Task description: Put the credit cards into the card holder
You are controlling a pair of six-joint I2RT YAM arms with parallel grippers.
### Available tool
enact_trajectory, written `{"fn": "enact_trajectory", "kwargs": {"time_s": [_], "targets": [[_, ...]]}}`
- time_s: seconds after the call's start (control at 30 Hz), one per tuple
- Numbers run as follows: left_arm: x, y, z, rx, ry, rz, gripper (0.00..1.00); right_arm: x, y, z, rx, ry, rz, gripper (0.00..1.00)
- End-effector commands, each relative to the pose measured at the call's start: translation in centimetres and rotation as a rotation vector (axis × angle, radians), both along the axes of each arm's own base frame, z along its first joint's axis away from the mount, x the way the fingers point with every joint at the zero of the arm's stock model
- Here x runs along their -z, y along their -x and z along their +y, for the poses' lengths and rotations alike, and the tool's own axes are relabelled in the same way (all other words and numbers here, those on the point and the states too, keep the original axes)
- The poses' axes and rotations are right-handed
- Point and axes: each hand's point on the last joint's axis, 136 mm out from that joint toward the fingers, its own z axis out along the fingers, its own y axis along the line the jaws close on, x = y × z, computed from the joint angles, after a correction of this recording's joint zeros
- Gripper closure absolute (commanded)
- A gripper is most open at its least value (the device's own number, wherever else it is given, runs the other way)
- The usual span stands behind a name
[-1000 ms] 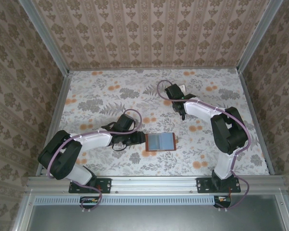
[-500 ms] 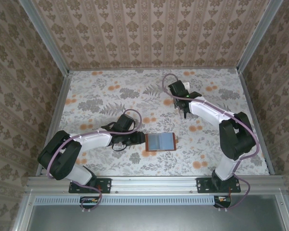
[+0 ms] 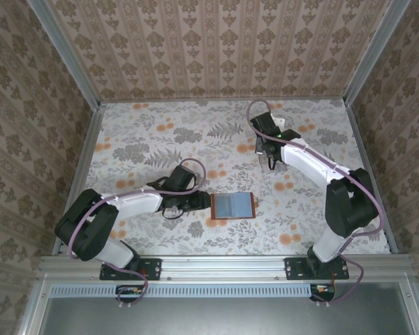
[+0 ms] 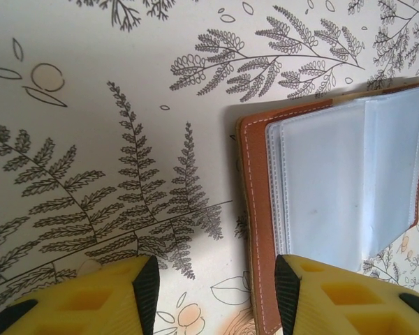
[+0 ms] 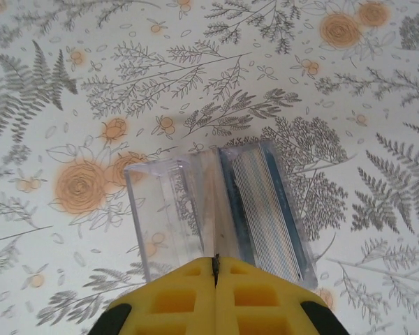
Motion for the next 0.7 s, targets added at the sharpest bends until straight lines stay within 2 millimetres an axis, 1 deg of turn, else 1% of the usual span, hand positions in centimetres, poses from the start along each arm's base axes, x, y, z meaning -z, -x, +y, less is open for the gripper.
{"fn": "enact_trajectory", "kwargs": {"time_s": [0.0, 0.07, 0.1, 0.2, 0.23, 0.3, 0.33, 0.43, 0.5, 0.57, 0.67], "targets": [[-0.6, -0.3, -1.1, 0.036, 0.033, -0.019, 0.50, -3.5, 1.5, -0.1, 0.088, -0.131, -0.040, 1.00], [-0.4, -0.5, -1.3, 0.043, 0.034, -0.002, 0.51, -3.5, 2.2, -0.3, 0.119, -0.161, -0.038, 1.00], [-0.4, -0.6, -1.5, 0.047, 0.037, 0.005, 0.51, -3.5, 2.2, -0.3, 0.119, -0.166, -0.044, 1.00], [-0.3, -0.7, -2.2, 0.061, 0.055, 0.013, 0.51, -3.1, 1.5, -0.5, 0.104, -0.152, -0.068, 1.00], [-0.3, -0.8, -2.4, 0.071, 0.056, 0.015, 0.51, -2.8, 1.0, -0.2, 0.074, -0.153, -0.074, 1.00], [-0.1, -0.9, -2.4, 0.075, 0.043, 0.031, 0.51, -2.0, 0.6, 0.0, 0.042, -0.163, -0.052, 1.00], [-0.1, -0.9, -2.4, 0.073, 0.043, 0.031, 0.52, -2.2, 0.0, 0.2, 0.033, -0.168, -0.068, 1.00], [-0.1, -1.0, -2.7, 0.062, 0.074, 0.027, 0.52, -2.0, -0.6, -0.3, 0.034, -0.120, -0.067, 1.00], [0.0, -0.9, -2.6, 0.059, 0.072, 0.030, 0.52, -2.1, -1.0, -0.3, 0.001, -0.095, -0.060, 1.00], [0.0, -0.7, -2.4, 0.057, 0.071, 0.035, 0.52, -2.2, -1.3, 0.0, -0.043, -0.068, -0.046, 1.00], [0.1, -0.5, -2.0, 0.057, 0.070, 0.027, 0.52, -1.8, -1.2, -0.2, -0.068, -0.024, -0.007, 1.00]]}}
